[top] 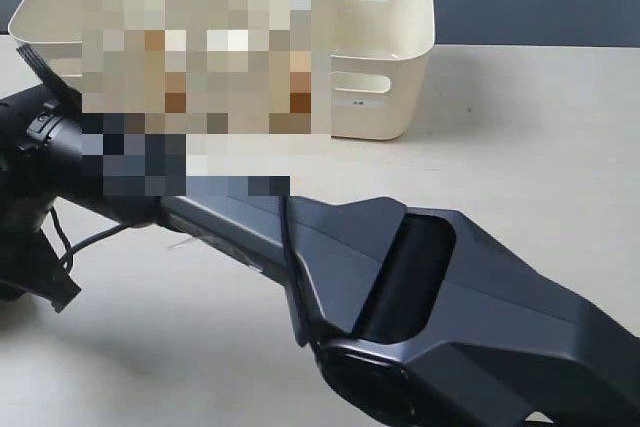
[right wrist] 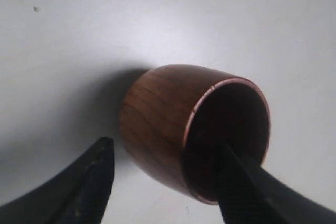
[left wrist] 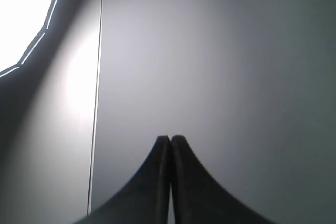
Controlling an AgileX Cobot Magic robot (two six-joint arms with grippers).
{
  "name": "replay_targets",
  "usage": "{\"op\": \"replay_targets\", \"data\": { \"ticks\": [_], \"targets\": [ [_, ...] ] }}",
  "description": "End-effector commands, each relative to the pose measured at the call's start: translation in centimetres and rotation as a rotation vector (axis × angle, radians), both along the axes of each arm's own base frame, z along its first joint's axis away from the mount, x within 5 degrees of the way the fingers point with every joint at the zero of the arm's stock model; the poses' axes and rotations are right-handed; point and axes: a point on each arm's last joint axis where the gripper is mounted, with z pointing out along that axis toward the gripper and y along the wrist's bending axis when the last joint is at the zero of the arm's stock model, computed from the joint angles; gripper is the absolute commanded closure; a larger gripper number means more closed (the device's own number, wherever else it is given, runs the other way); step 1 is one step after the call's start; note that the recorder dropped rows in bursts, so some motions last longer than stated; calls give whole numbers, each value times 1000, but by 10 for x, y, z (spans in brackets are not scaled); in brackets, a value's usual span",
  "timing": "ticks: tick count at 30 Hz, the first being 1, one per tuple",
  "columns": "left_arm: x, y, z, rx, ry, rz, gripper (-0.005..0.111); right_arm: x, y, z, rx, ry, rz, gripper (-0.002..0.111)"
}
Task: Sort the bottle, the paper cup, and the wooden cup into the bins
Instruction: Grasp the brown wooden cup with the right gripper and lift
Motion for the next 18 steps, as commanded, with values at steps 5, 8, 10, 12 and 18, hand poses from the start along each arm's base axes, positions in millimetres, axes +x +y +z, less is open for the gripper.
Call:
{"op": "replay_targets", "data": {
  "ticks": [5,8,10,12,18],
  "targets": [
    [0,0,0,-1,0,-6,107,2,2,-13,7,-8,22,54],
    [0,0,0,-1,0,-6,107,3,3,-18,4,-8,20,54],
    [0,0,0,-1,0,-6,107,3,3,-21,0,-8,22,54],
    [0,0,0,-1,0,-6,107,3,3,-24,-5,-8,25,54],
    [0,0,0,-1,0,-6,107,3,3,-27,-10,-5,25,82]
  ]
}}
